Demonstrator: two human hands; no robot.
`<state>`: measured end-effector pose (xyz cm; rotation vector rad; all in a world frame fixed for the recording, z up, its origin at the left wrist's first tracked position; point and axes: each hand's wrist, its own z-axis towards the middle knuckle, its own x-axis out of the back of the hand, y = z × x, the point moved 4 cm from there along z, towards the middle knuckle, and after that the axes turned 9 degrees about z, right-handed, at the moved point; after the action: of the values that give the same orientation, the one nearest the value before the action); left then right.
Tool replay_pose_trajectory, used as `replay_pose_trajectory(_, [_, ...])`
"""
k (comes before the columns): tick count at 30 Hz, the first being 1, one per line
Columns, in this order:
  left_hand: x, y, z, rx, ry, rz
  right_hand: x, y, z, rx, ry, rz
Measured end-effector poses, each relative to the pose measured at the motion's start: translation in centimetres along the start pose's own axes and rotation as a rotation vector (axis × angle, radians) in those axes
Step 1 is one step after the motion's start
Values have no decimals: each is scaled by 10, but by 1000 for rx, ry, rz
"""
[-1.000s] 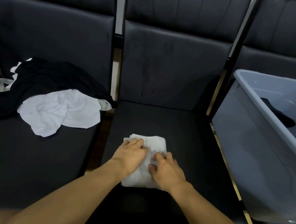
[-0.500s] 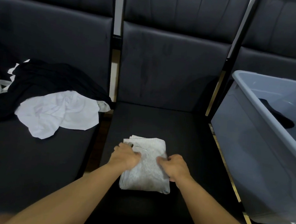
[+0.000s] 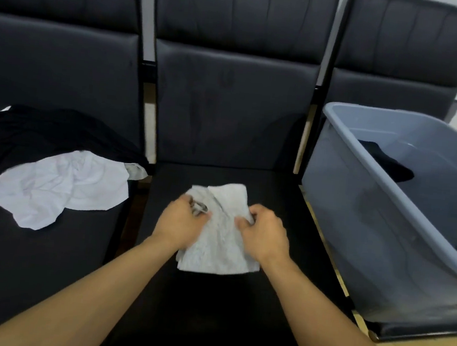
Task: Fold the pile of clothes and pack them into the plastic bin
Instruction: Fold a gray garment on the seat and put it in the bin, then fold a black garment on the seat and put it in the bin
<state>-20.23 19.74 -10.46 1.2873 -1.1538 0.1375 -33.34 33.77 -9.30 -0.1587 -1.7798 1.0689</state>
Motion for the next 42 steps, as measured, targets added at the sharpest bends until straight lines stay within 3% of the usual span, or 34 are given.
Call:
replay_pose_trajectory(4, [28, 80, -25, -188, 51, -164, 81, -25, -6, 116, 192, 104])
replay_pose_trajectory(10, [33, 232, -58, -323, -60, -330, 225, -30, -11, 207, 410, 158])
replay_pose_trajectory(16, [-12, 353, -73, -396, -152, -181, 349, 12, 3, 113, 478, 1])
replay_pose_trajectory(19, [-55, 384, -62, -381, -208, -17, 377, 45, 17, 6, 421, -110])
replay_pose_trajectory(31, [-130, 392, -61, -434, -190, 561, 354, 148, 37, -273, 195, -180])
replay_pose_trajectory(36, [-103, 389, -59, -465, -25, 446, 357, 133, 24, -224, 263, -147])
replay_pose_trajectory(42, [-68, 334, -38, -325, -10, 212, 329, 62, 11, -36, 314, -63])
